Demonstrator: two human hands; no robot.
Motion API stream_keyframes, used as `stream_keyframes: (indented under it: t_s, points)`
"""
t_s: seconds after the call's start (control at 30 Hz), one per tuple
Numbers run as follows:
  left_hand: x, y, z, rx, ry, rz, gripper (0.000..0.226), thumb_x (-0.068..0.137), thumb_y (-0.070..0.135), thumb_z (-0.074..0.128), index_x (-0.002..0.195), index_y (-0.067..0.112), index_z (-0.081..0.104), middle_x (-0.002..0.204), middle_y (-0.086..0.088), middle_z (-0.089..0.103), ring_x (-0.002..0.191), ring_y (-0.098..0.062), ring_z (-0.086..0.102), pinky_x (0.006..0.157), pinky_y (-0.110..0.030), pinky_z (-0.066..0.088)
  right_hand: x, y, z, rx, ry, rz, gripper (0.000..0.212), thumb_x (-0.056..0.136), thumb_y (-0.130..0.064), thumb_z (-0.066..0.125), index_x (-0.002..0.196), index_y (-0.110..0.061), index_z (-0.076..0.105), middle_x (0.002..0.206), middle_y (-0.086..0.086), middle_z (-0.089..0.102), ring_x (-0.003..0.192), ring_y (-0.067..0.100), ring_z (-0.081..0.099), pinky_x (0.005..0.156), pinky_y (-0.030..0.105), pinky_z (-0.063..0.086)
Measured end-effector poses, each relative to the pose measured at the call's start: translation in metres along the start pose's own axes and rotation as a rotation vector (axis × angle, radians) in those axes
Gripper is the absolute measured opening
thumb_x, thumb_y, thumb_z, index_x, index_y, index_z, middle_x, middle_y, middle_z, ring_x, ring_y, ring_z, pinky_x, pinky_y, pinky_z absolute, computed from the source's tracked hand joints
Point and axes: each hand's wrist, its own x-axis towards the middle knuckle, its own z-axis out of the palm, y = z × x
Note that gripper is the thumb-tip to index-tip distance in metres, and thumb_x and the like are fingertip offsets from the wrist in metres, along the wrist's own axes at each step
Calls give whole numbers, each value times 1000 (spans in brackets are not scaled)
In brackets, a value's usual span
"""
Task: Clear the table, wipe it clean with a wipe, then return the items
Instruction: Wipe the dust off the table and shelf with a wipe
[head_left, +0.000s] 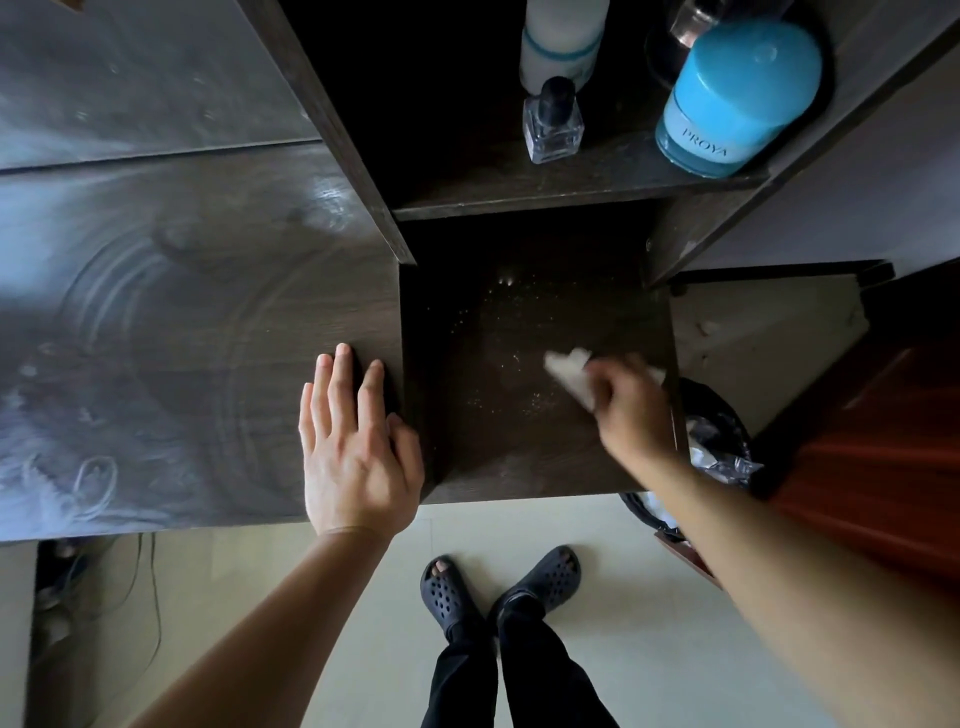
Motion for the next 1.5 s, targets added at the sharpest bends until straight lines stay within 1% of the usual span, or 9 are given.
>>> stream_keyframes:
  t_s: [0.23, 0.53, 0.67, 0.77, 1.0, 1.13, 1.2, 1.33, 1.5]
  points:
    - [0, 1, 0, -13, -2, -7, 53, 84, 23, 37, 129, -1, 49, 147, -24, 33, 139, -39, 24, 115, -50, 19, 34, 2, -17, -75, 23, -45, 22, 87, -3, 53, 105, -9, 64, 108, 20, 53, 86, 40, 60, 72, 38, 49]
    - [1, 1, 0, -15, 7, -7, 51, 85, 22, 39, 130, -1, 50, 147, -23, 34, 139, -38, 25, 116, -49, 18, 115, -24, 2, -182, -73, -141, 51, 91, 1, 46, 141, -5, 38, 156, 14, 17, 142, 33, 19, 115, 39, 25]
    - [1, 0, -2, -16, -11, -9, 51, 85, 22, 39, 130, 0, 49, 147, -24, 33, 139, -39, 24, 116, -49, 18, 56, 4, -7, -180, -148, -534, 28, 89, -2, 57, 115, -9, 66, 130, 18, 54, 120, 40, 48, 94, 50, 46]
    - [1, 1, -3, -14, -14, -11, 51, 85, 22, 40, 130, -1, 49, 147, -24, 33, 139, -39, 24, 116, -49, 17, 60, 16, -25, -145, -88, -423, 24, 88, -6, 59, 104, -19, 71, 106, 15, 56, 92, 36, 59, 70, 44, 52]
    - [0, 1, -2, -19, -16, -11, 51, 85, 22, 39, 130, 0, 49, 147, -23, 33, 139, -39, 25, 116, -49, 18, 153, -35, 6, 34, 196, 155, 21, 90, -12, 49, 109, -13, 59, 118, 18, 53, 105, 32, 56, 89, 46, 50]
    - [0, 1, -2, -17, -8, -5, 51, 85, 22, 39, 130, -1, 49, 147, -24, 34, 139, -40, 25, 115, -50, 19, 103, -30, 9, -14, -23, -214, 25, 93, -9, 51, 116, -10, 62, 115, 11, 52, 98, 13, 53, 91, 29, 46]
    - [0, 1, -3, -18, -2, -4, 52, 85, 22, 40, 130, -1, 49, 147, -25, 34, 139, -40, 25, 115, -51, 19, 110, -23, 2, -52, -35, -355, 31, 93, -6, 51, 123, -7, 60, 121, 16, 51, 106, 19, 52, 96, 30, 44]
    - [1, 1, -3, -23, -6, -2, 51, 85, 22, 40, 130, -1, 50, 146, -24, 35, 139, -40, 26, 114, -51, 20, 177, -41, 9, -13, 41, 65, 28, 91, -13, 53, 118, -9, 63, 125, 16, 57, 118, 30, 52, 101, 34, 39]
    - [0, -2, -4, -14, -16, -2, 51, 86, 23, 40, 130, -1, 50, 146, -25, 34, 139, -40, 25, 115, -51, 19, 64, -54, 26, 110, -220, -353, 21, 89, -3, 58, 106, -4, 70, 96, 12, 58, 87, 24, 58, 79, 22, 38]
